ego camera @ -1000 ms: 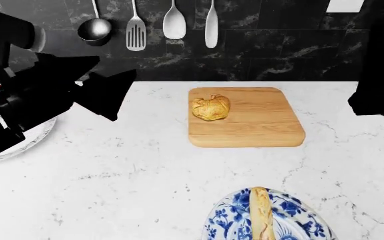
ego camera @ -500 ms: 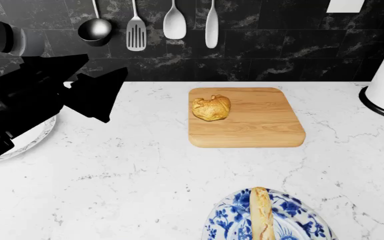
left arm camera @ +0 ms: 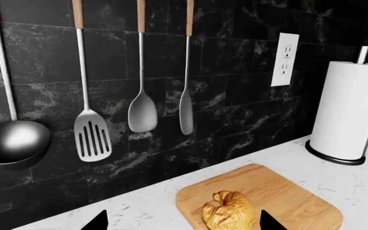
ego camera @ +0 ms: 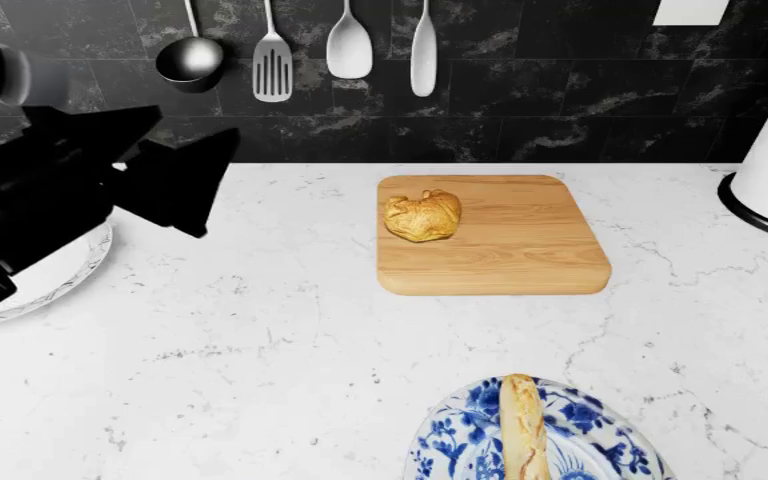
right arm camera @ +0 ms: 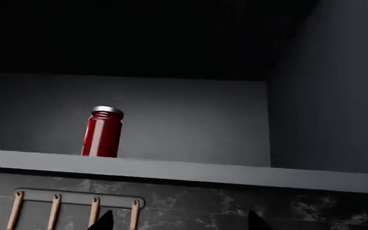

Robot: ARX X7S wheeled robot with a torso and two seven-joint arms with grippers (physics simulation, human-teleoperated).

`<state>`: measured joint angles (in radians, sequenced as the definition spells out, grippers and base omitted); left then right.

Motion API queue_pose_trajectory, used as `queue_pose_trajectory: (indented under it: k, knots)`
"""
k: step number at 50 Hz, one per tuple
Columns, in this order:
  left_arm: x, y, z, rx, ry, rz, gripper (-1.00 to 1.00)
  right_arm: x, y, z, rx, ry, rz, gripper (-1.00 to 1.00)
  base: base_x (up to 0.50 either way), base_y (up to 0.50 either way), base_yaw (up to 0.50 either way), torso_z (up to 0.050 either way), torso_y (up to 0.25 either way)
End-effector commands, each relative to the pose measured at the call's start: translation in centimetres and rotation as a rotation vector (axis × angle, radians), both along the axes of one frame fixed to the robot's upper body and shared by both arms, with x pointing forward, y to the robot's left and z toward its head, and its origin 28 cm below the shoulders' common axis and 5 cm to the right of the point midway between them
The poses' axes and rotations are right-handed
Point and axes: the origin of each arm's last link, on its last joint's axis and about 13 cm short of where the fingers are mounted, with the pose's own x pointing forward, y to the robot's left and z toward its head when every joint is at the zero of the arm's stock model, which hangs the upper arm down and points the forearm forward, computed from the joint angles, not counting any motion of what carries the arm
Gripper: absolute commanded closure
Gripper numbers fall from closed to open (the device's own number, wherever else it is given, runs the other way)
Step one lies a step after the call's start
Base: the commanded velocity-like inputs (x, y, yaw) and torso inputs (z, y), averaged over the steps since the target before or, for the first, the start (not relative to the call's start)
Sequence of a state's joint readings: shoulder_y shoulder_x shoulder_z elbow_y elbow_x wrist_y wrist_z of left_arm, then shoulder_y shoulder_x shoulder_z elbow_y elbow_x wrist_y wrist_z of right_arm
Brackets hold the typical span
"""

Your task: From the different types of pastries on the counter, select a croissant and place it on the cutting board. Then retrieve a jar of jam from the cabinet and place it alongside the croissant on the cutting board.

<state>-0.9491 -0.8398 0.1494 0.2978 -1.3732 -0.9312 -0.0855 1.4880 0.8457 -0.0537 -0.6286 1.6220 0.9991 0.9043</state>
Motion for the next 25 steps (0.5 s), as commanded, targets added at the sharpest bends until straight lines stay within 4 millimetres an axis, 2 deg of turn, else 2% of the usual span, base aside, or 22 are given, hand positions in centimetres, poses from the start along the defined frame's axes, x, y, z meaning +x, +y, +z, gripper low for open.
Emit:
queue_pose_trajectory:
  k: [1,25]
  knots:
    - [0.0,0.4,0.0,-0.008,0.003,0.015,-1.0,0.1,1.2,3.2,-0.023,-0.053,0.067,-1.0,0.0,0.0,0.0,0.0,0.0]
    - [0.0,0.3,0.0,-0.002,0.005,0.01,-1.0,0.6,1.9,11.2,-0.041,-0.12,0.145,-1.0,0.0,0.0,0.0,0.0,0.0]
